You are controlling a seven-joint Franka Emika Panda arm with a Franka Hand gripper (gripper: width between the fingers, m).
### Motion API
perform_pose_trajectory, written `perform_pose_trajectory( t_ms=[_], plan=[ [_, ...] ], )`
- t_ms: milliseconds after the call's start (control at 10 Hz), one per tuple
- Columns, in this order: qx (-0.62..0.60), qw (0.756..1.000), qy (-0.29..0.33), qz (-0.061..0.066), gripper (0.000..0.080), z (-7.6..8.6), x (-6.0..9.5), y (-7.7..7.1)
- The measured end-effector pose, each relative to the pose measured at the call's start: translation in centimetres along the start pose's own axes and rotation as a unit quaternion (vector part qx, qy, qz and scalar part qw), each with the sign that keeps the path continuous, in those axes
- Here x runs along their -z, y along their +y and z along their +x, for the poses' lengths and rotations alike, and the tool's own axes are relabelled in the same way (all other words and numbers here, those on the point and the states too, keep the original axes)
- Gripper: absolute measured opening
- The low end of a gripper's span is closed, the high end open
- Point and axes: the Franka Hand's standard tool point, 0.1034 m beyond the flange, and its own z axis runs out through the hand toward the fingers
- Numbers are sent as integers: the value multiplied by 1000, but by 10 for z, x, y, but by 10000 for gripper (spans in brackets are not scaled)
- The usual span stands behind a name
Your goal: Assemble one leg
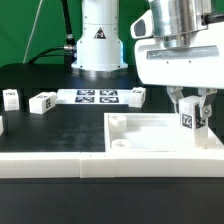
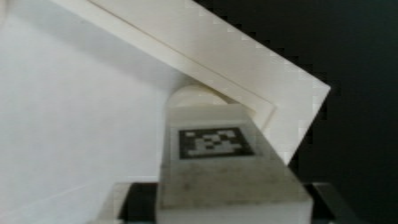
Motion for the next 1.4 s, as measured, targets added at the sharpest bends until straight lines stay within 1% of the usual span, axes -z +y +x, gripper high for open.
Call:
perform_pose_trajectory(
  t_ms=[200, 300, 400, 500, 600, 700, 900, 1100, 1200, 1300, 1400],
  plan=[
    [-15, 1000, -4, 2, 295, 0, 0, 0],
    [2, 1000, -4, 2, 363, -1, -1, 0],
    [0, 1000, -6, 2, 536, -2, -1, 0],
    [27, 1000, -6, 1, 536, -3, -1, 0],
    [110, 994, -7, 0, 627, -5, -1, -1],
    [177, 984, -11, -2, 645, -7, -1, -2],
    [271, 963, -10, -1, 649, -8, 0, -5],
    [410, 912, -9, 0, 649, 1, 0, -4],
    [436, 900, -8, 0, 649, 1, 0, -4],
    [511, 859, -5, -4, 649, 2, 1, -4],
    [560, 829, -3, -9, 649, 2, 1, -4]
  ],
)
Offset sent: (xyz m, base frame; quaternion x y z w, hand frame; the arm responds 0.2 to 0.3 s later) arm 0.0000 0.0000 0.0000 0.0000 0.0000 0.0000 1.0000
